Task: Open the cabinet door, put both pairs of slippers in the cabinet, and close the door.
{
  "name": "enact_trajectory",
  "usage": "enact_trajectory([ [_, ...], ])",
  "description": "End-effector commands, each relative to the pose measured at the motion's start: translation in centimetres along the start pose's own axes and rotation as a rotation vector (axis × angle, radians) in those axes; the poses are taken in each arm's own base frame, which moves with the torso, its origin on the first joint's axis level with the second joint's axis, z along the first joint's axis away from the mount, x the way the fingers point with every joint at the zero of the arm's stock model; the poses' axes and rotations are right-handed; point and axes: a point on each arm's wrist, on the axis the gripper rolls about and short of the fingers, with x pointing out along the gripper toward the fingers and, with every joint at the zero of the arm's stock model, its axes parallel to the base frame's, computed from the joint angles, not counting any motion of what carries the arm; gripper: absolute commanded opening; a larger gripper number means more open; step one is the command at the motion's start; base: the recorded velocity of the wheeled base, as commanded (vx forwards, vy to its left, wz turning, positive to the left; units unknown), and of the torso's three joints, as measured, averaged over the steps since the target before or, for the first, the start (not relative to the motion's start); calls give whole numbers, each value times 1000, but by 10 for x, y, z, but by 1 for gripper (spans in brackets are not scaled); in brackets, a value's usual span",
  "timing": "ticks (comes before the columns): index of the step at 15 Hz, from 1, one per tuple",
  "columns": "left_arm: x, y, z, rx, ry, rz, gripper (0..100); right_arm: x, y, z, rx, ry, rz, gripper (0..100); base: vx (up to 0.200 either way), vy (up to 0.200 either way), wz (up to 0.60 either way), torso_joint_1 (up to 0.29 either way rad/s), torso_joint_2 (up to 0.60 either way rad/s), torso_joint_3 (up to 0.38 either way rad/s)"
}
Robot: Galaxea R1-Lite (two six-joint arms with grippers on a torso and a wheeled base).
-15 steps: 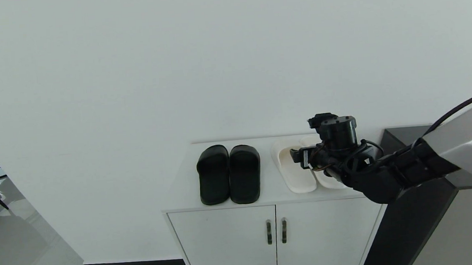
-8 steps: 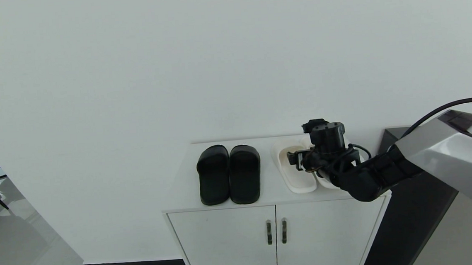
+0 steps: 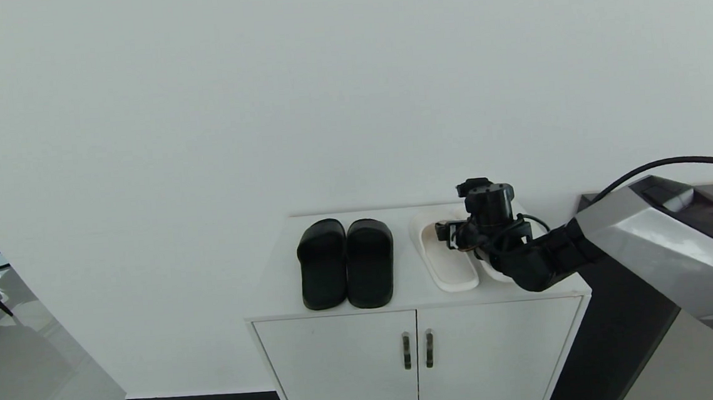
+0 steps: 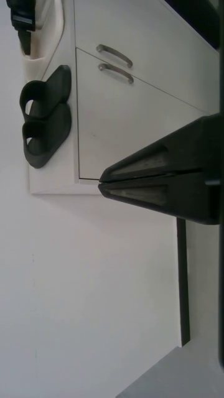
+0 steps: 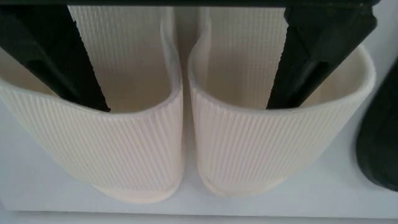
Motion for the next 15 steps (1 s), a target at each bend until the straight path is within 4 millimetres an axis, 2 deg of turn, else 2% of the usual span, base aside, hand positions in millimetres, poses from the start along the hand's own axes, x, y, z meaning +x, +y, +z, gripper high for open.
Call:
enact_trajectory([
  [1,0,0,0,0,1,3,0,5,0,-4,0,2,-3,100,0,0,0,0,0,0],
  [5,0,0,0,0,1,1,0,16,4,-8,2,-8,1,100,0,0,0,0,0,0],
  [6,0,0,0,0,1,1,0,18,4,-9,1,-9,1,0,0,0,0,0,0,0],
  [9,0,0,0,0,2,3,0,23,6,-10,-3,-10,1,0,0,0,0,0,0,0],
  [11,0,0,0,0,1,1,0,16,10,-2,0,-24,11,0,0,0,0,0,0,0],
  [13,0,0,0,0,1,1,0,3,13,14,7,-49,26,0,0,0,0,0,0,0],
  [14,0,0,0,0,1,1,0,-19,18,31,11,-71,52,0,0,0,0,0,0,0],
  [15,0,0,0,0,1,1,0,-35,22,39,11,-77,75,0,0,0,0,0,0,0],
])
